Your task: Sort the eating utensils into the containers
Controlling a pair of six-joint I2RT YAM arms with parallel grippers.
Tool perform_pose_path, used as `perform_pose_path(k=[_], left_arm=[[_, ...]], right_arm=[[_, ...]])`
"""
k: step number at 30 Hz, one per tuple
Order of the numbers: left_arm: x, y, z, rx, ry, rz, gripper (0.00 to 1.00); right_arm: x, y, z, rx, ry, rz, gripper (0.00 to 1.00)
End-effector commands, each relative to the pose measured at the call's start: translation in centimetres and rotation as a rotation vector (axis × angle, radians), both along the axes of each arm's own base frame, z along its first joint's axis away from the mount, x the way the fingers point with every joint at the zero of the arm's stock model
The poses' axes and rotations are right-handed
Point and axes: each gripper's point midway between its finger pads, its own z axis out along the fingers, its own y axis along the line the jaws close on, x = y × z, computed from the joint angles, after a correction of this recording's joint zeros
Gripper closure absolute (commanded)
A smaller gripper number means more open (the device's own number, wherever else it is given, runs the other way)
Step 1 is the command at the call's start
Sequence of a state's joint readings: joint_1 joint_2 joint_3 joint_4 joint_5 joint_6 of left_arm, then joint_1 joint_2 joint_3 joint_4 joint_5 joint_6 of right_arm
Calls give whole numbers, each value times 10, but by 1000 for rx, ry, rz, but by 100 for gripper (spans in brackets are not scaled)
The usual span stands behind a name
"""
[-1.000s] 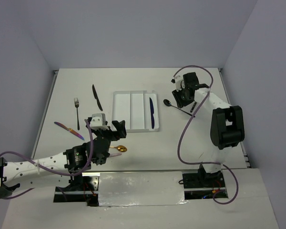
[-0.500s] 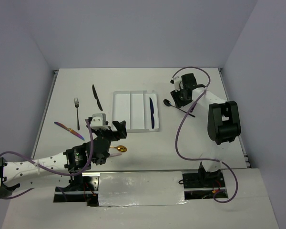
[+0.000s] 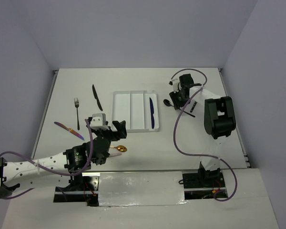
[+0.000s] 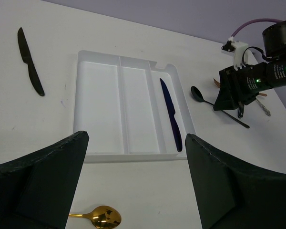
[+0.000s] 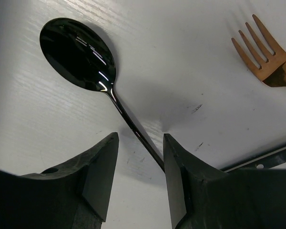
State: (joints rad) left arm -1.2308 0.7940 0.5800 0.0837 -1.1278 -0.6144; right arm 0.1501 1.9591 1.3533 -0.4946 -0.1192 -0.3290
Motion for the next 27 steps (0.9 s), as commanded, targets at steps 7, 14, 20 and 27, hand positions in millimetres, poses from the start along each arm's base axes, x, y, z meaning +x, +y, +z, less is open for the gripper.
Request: perform_pose_path(k=[7, 14, 20, 27], left_arm=[[1, 0, 16, -83, -24, 10, 4], [1, 1, 17, -88, -25, 12, 4], [1, 1, 16, -87, -27, 13, 4], [2, 1, 16, -74, -30, 14, 12]], right_arm=[[6, 2, -6, 3, 52, -31, 51], [5, 5, -4, 18, 71, -48, 65], [4, 10, 0, 48, 94, -61, 94], [10, 38, 53, 221, 18, -92, 100]])
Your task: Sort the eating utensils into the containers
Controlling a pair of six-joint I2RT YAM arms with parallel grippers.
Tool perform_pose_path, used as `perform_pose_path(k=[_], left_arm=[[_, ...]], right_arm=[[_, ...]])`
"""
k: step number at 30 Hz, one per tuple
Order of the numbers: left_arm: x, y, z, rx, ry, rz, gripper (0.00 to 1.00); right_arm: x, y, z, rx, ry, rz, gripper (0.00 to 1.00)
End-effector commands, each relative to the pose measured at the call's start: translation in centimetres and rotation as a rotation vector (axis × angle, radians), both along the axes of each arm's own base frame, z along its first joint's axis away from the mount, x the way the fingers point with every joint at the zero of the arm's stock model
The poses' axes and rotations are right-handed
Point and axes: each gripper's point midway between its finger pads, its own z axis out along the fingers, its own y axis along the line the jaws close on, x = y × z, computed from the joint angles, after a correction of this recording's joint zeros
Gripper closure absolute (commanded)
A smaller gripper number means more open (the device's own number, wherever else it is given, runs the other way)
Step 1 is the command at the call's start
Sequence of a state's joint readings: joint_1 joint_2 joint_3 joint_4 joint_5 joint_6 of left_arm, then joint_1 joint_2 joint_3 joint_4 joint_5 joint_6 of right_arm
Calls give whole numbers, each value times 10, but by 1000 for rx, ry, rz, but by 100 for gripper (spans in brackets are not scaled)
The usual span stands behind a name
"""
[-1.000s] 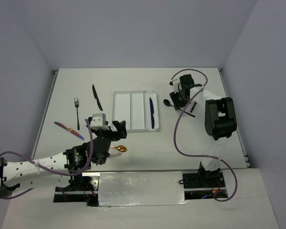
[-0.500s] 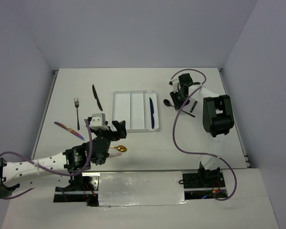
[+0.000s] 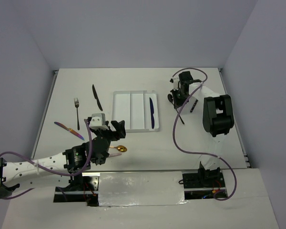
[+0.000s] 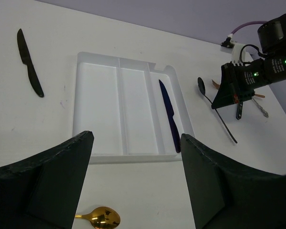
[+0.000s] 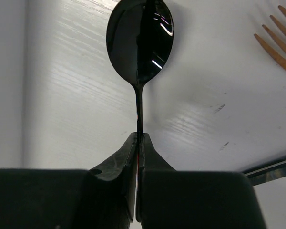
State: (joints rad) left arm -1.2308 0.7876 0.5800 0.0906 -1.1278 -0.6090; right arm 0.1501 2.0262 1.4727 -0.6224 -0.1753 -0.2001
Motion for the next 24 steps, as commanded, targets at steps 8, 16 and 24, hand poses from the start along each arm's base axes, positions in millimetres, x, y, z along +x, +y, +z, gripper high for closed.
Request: perform_pose_path(k=[8, 16, 24], left_arm=[[0, 4, 19, -91, -40, 1, 11], [0, 19, 22, -92, -51, 49, 6], [1, 23, 19, -79, -42, 85, 6]], right_arm=[[-9, 165, 195, 551, -323, 47, 100], [-17, 295, 224, 920, -212, 12, 100], [17, 336, 162, 911, -161, -95, 100]])
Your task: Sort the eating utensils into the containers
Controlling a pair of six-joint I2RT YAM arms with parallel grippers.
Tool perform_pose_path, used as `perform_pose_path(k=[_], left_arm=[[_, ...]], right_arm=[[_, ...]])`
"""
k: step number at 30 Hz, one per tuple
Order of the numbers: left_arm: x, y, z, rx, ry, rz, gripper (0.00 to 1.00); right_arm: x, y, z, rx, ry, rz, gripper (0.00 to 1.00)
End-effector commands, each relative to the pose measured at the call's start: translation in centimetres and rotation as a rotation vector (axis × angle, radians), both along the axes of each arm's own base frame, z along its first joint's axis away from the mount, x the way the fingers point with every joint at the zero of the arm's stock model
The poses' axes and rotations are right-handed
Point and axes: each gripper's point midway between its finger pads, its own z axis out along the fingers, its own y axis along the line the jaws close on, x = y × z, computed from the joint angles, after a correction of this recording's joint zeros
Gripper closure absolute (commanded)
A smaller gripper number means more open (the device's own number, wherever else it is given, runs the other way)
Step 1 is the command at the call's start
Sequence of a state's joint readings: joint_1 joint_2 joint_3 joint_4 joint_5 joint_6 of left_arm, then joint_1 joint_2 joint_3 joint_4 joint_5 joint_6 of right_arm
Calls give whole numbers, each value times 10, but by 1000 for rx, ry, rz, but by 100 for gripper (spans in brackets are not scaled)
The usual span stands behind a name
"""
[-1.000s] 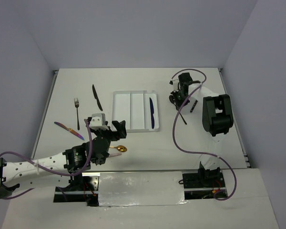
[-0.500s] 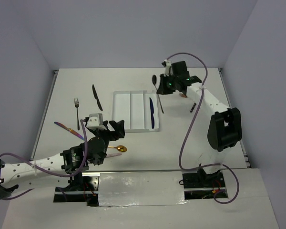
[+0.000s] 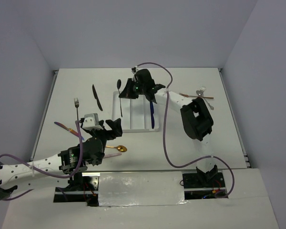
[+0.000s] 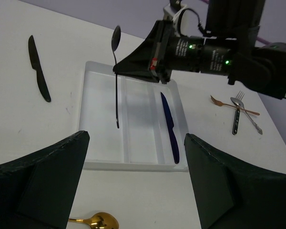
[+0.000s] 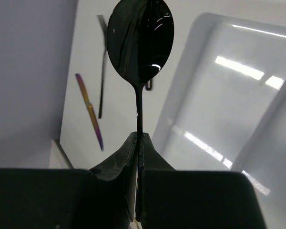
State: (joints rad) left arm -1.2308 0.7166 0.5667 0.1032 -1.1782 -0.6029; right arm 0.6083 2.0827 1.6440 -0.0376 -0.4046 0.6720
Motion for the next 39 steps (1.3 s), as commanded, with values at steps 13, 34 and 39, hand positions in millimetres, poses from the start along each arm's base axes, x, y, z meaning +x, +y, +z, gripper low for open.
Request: perform_pose_path(k=[13, 34, 39], left_arm=[[2, 3, 6, -27, -11, 28, 5], [4, 1, 2, 3, 1, 39, 5], [4, 0, 2, 5, 1, 41, 5]], right_arm=[[24, 10, -46, -45, 29, -143, 99], [19, 0, -81, -176, 40, -140, 62], [17, -12, -41, -174, -46, -128, 63]])
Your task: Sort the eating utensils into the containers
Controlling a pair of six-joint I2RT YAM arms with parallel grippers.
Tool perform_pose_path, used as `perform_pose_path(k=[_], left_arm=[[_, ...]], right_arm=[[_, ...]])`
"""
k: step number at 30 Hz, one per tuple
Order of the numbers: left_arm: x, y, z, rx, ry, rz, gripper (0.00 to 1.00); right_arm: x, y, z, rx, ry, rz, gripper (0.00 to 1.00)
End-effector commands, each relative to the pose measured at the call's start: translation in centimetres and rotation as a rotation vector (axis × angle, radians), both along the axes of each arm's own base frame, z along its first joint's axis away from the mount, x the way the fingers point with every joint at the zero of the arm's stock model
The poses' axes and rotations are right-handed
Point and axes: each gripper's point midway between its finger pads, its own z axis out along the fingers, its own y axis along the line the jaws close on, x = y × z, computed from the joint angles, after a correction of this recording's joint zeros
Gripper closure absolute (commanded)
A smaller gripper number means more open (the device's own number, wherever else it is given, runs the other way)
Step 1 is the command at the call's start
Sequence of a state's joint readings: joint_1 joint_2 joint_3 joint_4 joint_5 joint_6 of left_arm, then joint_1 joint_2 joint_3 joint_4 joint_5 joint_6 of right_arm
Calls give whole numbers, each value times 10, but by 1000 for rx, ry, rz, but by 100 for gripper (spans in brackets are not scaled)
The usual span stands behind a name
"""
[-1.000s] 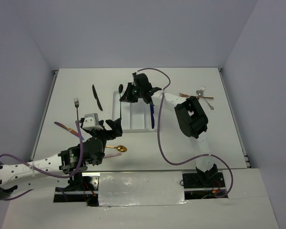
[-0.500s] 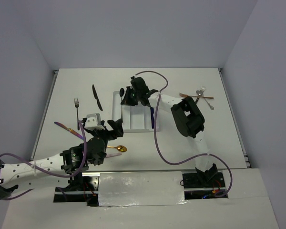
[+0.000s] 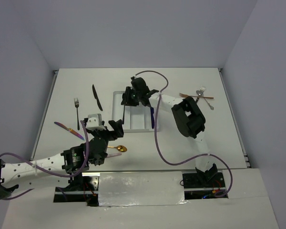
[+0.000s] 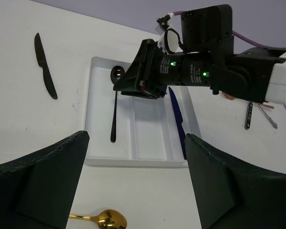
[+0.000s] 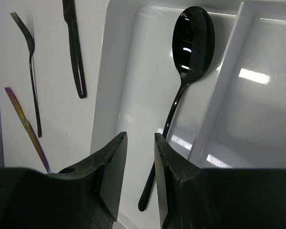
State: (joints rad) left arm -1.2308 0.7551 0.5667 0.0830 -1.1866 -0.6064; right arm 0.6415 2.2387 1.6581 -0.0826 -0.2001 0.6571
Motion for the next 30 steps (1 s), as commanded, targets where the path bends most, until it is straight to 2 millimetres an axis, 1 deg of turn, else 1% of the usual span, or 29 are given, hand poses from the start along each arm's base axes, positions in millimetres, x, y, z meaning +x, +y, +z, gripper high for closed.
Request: perform_pose_path(k=[1, 3, 4, 5, 6, 7, 8, 10, 11, 12, 13, 14, 15, 16, 17, 18, 19, 20, 21, 22, 23, 24, 25, 26, 27, 29, 30], left_arm=[[3, 3, 13, -44, -18, 35, 5], [3, 3, 12, -43, -18, 38, 5], [3, 4, 12, -41, -18, 43, 5], [3, 4, 12, -39, -18, 44, 5], [3, 3, 11, -37, -16, 44, 5], [3, 3, 12, -35, -16, 44, 5], [4, 2, 12, -35, -15, 43, 5], [3, 1, 11, -27, -13, 35, 5], [4, -1, 11, -26, -11, 29, 5], [4, -2, 11, -24, -11, 27, 5], [4, -3, 10, -21, -11, 26, 5], [4, -3, 8, -15, -9, 30, 5], [5, -4, 7, -15, -7, 31, 5], [5, -4, 7, -13, -6, 31, 5], [5, -6, 7, -11, -5, 25, 5], [5, -6, 8, -15, -4, 22, 5], [4, -6, 8, -9, 1, 24, 5], [4, -5, 10, -20, -1, 24, 5], [4, -4, 9, -21, -2, 26, 4], [3, -3, 7, -18, -1, 26, 4], [3, -2, 10, -32, -9, 25, 4], [3, -2, 10, -38, -13, 19, 4], [2, -3, 9, -38, -13, 12, 4], [3, -2, 10, -41, -17, 13, 4], [3, -2, 10, -39, -17, 15, 4], [3, -3, 10, -36, -15, 15, 4], [3, -3, 10, -32, -12, 15, 4]], right_arm=[[4, -16, 84, 37, -160, 4, 63], [6, -38, 106, 28, -191, -24, 63], [2, -54, 132, 32, -234, -41, 64], [13, -81, 141, 23, -250, -90, 64], [15, -99, 147, 9, -253, -119, 63], [16, -122, 160, -1, -274, -151, 63], [30, -157, 163, -24, -275, -216, 63], [39, -204, 161, -90, -251, -301, 63], [49, -241, 158, -125, -232, -386, 63], [48, -263, 148, -170, -180, -435, 63], [54, -286, 146, -211, -168, -510, 63], [56, -305, 133, -254, -131, -564, 64], [54, -338, 122, -319, -79, -653, 64], [53, -350, 114, -341, -47, -695, 64], [50, -359, 102, -359, -4, -731, 65], [48, -374, 93, -377, 22, -771, 65], [48, -382, 87, -384, 33, -798, 65], [52, -386, 80, -374, 37, -813, 65], [51, -395, 72, -374, 53, -831, 65], [53, -399, 67, -369, 65, -836, 65], [54, -403, 61, -370, 81, -839, 65], [60, -405, 54, -379, 92, -827, 65], [63, -403, 51, -389, 90, -797, 65], [67, -417, 48, -395, 92, -795, 65], [69, -420, 44, -421, 86, -775, 64], [64, -426, 39, -438, 114, -800, 64], [57, -435, 34, -464, 137, -850, 65]])
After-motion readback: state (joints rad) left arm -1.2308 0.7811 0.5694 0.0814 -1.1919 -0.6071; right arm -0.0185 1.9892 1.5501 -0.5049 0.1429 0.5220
